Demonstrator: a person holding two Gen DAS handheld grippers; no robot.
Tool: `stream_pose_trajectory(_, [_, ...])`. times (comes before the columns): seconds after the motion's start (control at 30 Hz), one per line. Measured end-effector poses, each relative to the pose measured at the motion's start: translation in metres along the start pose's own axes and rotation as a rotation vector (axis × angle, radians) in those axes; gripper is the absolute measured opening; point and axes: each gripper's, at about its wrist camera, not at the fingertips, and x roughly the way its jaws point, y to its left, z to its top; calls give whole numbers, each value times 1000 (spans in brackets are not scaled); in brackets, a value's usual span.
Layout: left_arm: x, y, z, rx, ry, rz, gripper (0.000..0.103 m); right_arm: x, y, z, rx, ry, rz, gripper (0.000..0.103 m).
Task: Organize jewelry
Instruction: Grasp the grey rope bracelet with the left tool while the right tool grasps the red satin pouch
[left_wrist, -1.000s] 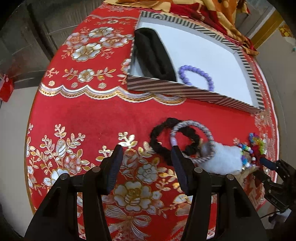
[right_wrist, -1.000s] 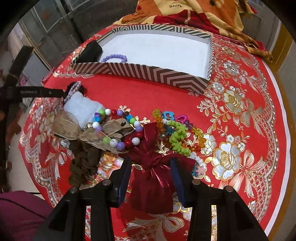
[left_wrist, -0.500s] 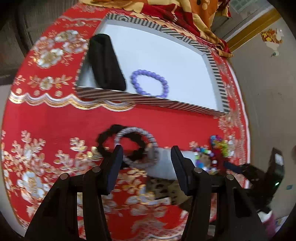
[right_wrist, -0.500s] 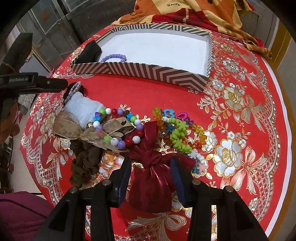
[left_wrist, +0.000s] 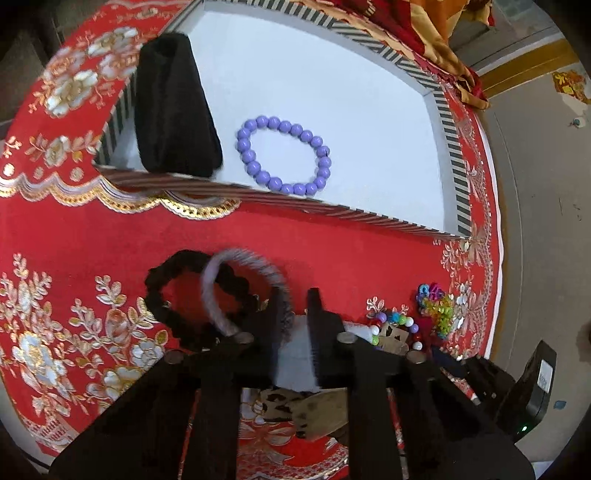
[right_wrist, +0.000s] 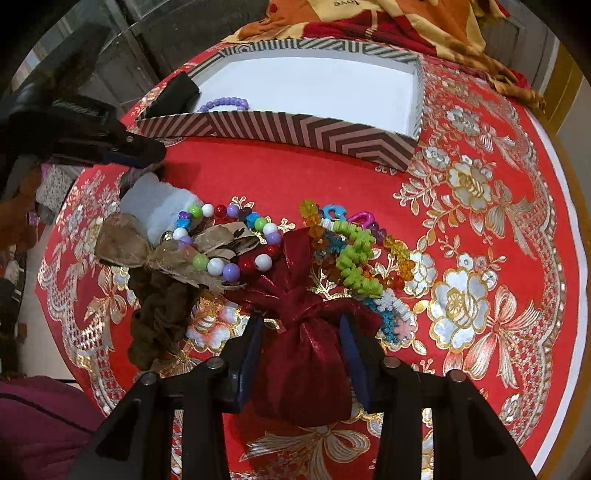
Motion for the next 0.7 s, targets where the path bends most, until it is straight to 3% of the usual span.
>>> stream_pose_trajectory(0.13, [-5, 2, -4, -12, -10, -20, 5, -9, 5, -6, -12, -24, 27, 14])
stream_pose_trajectory(0.4, [-36, 9, -12, -20, -47, -104, 4, -50, -3, -11, 40, -80, 136, 9])
stream_pose_trajectory(0.6, [-44, 9, -14, 6, -70, -71, 4, -66, -5, -9, 48, -98, 136, 10])
stream_pose_trajectory(0.7, [-40, 6, -13, 11, -63, -59, 16, -66, -6, -11, 61, -99, 140, 9])
